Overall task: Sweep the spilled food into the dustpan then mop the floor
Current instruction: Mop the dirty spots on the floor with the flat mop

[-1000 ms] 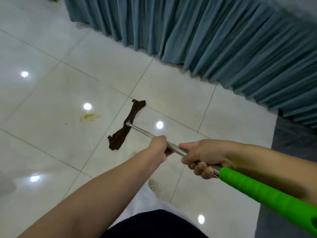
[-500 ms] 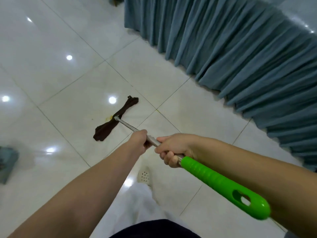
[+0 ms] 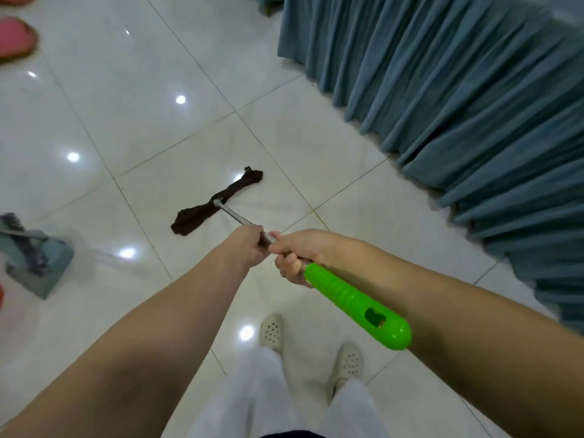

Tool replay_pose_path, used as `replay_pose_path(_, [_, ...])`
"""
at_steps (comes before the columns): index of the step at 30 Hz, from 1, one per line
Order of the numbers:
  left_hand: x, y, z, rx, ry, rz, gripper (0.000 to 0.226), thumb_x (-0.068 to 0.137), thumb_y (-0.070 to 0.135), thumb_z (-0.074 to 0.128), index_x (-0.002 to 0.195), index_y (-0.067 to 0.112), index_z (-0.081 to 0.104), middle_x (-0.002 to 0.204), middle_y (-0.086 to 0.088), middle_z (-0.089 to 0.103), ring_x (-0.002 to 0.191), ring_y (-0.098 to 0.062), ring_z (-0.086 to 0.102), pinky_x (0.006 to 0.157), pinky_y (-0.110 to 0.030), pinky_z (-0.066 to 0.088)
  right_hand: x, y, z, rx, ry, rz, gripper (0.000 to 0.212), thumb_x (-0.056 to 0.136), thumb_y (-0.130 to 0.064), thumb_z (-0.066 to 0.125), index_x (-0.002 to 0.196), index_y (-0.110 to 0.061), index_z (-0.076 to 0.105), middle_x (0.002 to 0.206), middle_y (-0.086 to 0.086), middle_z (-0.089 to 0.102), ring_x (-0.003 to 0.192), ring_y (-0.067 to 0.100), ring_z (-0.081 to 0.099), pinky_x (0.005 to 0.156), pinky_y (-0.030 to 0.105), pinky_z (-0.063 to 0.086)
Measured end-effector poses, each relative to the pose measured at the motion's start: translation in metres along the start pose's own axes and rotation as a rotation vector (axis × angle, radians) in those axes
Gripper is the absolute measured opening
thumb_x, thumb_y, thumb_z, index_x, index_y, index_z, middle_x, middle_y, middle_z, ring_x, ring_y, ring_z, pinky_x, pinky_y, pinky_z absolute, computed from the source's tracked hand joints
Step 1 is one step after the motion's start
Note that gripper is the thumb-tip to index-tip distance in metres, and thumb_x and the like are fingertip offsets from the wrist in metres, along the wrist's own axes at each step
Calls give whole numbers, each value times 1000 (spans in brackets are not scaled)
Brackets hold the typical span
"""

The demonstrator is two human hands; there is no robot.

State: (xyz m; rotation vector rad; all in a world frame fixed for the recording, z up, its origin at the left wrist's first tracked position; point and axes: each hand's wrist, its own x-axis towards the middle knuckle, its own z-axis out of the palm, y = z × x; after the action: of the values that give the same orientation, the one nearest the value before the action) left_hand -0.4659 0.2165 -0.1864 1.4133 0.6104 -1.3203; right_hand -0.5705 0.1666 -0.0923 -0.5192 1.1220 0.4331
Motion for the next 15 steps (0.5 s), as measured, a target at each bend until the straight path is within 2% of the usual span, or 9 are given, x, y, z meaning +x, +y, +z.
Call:
replay_pose_path(1, [-2,-8,2,6,12,4,28,102,6,27,77,0,36,74,-15,43,51,-22,53,54,-25,51,-2,7,-4,19,-6,4,38,97,-5,40,105,-41,46,42,1,39,20,4,30,25,6,21])
replay_pose_path(3, [-7,-27,8,28,37,34,27,101,5,29,76,3,38,72,-14,44,42,-21,56,39,-21,50,-9,19,-18,32,-16,23,35,97,-4,40,106,-37,47,57,2,37,21,5,31,26,6,22])
replay_pose_path(5, [-13,-49,18,23,36,45,25,100,4,31,77,2,39,72,-13,45,48,-21,55,37,-20,49,-20,27,-40,-8,-10,33,44,98,-5,38,123,-40,49,61,1,33,22,4,31,26,7,21])
replay_pose_path(7, [-20,-74,33,5,32,32,20,100,3,31,82,0,41,74,-14,47,53,-21,54,37,-21,51,-34,37,-66,-68,-10,39,52,99,-6,37,139,-38,42,58,0,33,23,3,29,26,7,21])
replay_pose_path(9, [-30,-100,50,15,18,14,13,99,3,31,96,-3,42,77,-16,49,60,-22,53,34,-22,49,-51,48,-92,-122,-30,53,45,99,-7,35,128,-39,46,47,0,37,23,3,29,24,8,21])
replay_pose_path(11, [-42,-126,67,39,-9,-2,15,98,2,29,104,-4,41,79,-16,51,63,-23,54,33,-21,48,-69,60,-119,-190,-41,70,37,98,-6,33,116,-35,49,42,-1,38,25,2,30,24,9,21])
replay_pose_path(15, [-77,-175,100,56,-42,-33,20,97,-1,25,90,-5,43,75,-15,51,59,-23,53,37,-23,52,-110,82,-165,-308,-6,94,37,98,-4,33,100,-29,60,54,0,33,28,2,29,26,8,20])
